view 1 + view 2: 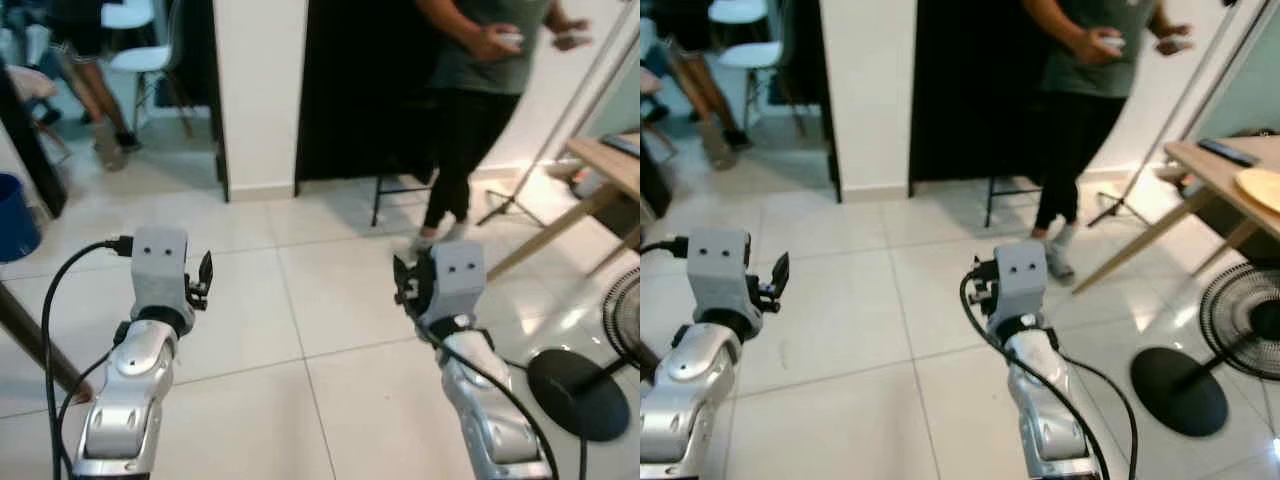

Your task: Setting the table

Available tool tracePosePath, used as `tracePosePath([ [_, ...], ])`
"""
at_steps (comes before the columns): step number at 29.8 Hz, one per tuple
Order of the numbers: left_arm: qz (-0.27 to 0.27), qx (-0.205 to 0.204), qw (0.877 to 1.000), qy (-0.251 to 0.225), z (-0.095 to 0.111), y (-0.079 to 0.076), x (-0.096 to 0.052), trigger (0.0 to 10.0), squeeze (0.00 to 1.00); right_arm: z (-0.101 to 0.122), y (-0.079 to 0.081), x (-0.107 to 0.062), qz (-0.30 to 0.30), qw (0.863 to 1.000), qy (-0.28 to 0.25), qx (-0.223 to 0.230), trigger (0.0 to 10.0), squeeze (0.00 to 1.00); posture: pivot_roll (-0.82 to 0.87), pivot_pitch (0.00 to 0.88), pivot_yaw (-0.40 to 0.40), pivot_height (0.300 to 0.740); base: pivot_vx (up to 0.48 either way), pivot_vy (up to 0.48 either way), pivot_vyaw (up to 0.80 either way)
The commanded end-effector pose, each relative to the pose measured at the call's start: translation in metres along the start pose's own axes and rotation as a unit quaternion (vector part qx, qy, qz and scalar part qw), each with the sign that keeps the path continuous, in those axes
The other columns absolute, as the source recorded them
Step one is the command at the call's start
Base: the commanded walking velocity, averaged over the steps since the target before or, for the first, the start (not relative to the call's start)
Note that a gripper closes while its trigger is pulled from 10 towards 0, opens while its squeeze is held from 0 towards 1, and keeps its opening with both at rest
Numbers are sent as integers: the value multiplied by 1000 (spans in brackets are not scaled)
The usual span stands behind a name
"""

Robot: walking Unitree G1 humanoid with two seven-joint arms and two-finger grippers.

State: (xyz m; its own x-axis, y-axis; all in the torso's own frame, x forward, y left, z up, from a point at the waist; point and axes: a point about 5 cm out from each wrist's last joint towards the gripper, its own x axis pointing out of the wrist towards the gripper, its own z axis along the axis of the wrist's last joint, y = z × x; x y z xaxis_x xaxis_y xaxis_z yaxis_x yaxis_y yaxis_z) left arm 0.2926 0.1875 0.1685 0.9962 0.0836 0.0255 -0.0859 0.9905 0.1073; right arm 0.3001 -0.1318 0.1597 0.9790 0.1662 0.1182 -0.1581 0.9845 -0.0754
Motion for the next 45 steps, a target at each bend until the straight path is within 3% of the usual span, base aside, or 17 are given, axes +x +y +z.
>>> tracePosePath([
  [1, -1, -1, 1000, 5, -2, 0, -1, 10000, 0, -2, 0, -1, -1, 1000, 4, 1, 10000, 0, -5, 15, 32, 740, 0, 0, -800],
  [12, 3, 16, 1000, 1, -2, 0, 0, 10000, 0, 0, 1, 0, 3, 1000, -1, -4, 10000, 0, -7, 12, 33, 740, 81, 0, -711],
  [17, 2, 6, 1000, -4, -1, -3, 2, 10000, 12, 0, 3, -1, 2, 1000, 0, 6, 10000, 0, -11, 10, 33, 740, 480, 0, 0],
  [45, -2, 3, 1000, -1, -3, -5, 2, 10000, 4, -2, -2, 0, -5, 1000, 6, 2, 10000, 0, -13, 8, 31, 740, 480, 0, -784],
])
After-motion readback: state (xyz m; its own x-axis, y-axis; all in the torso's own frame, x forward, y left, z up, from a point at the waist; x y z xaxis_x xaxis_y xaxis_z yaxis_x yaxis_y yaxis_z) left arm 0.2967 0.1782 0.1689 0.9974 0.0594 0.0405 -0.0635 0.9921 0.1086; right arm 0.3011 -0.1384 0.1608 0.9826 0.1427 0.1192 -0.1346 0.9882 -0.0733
